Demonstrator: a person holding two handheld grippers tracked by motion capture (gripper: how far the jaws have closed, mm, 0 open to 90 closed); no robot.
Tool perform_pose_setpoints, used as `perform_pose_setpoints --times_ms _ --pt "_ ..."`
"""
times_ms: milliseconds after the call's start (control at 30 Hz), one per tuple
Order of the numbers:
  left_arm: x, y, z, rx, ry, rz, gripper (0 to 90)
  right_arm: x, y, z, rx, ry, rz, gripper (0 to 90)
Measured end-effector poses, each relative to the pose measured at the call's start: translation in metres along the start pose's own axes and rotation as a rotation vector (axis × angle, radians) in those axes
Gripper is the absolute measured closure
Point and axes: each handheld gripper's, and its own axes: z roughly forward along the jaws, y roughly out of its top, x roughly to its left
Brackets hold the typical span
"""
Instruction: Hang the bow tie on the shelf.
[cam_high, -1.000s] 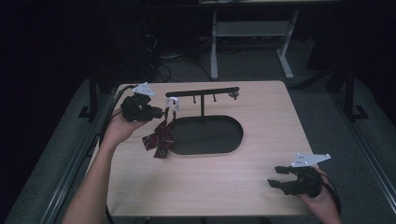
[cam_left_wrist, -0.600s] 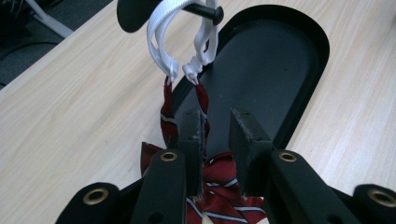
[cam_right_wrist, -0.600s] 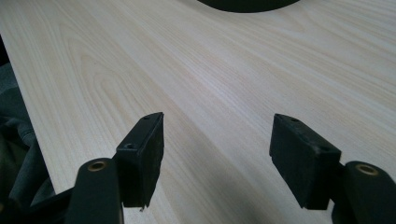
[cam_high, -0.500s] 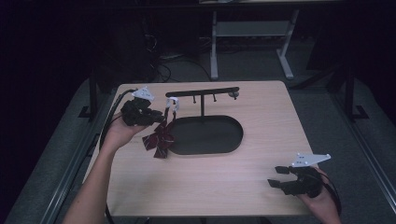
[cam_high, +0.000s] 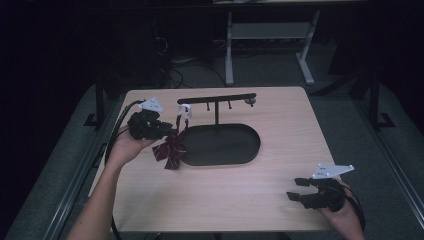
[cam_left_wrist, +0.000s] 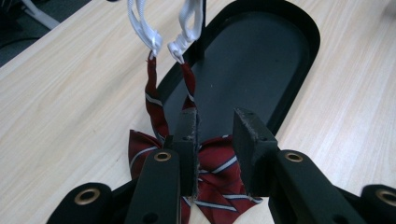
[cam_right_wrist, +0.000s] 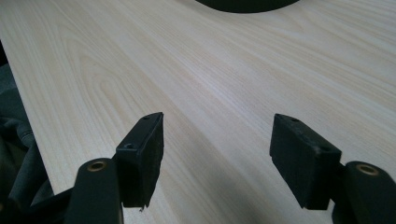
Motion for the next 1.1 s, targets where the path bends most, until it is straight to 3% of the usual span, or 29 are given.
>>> perform_pose_setpoints --times_ms 1100 --pt "-0.010 -0.031 -0.002 -0.015 -0.015 -0.033 64.0 -0.001 0.000 -0.003 -0.007 -0.018 0.002 34.6"
